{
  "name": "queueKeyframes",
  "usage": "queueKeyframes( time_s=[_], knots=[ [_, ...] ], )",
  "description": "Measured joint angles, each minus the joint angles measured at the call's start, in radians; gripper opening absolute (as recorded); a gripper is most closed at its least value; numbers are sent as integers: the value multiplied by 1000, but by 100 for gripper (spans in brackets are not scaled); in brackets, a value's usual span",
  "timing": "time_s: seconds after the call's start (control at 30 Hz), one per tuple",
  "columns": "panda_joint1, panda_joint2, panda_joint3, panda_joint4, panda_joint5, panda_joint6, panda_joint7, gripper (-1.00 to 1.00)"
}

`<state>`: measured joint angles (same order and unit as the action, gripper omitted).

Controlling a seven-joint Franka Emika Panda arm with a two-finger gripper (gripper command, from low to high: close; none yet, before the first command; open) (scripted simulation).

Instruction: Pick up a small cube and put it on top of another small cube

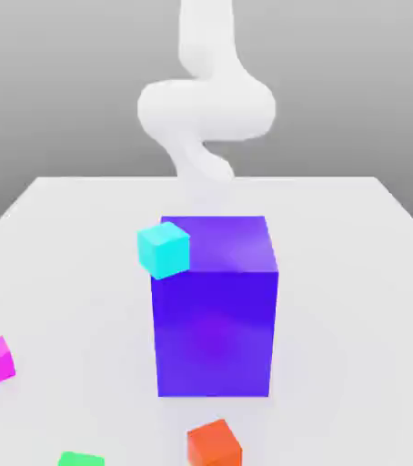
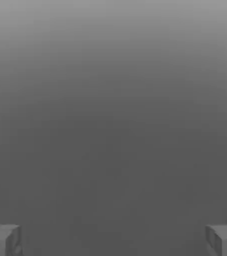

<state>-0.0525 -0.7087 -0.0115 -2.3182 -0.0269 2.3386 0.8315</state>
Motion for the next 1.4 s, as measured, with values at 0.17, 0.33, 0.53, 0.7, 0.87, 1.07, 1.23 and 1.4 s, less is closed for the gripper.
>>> queueKeyframes(
  time_s=[0.17,0.33,0.53,0.7,0.87,1.07,1.23,1.4],
  knots=[
    [-103,187,-37,-37,-48,78,59,0],
    [-189,367,-95,-73,-76,155,104,0],
    [-272,584,-186,-117,-61,249,121,0],
    [-384,769,-230,-153,27,328,83,0],
    [-483,955,-211,-180,164,409,6,0],
    [-555,1128,-132,-148,249,537,-57,-100],
    [-562,1141,-124,-145,251,549,-58,-100],
    [-525,1009,-176,-174,186,446,-9,-100]
  ],
)
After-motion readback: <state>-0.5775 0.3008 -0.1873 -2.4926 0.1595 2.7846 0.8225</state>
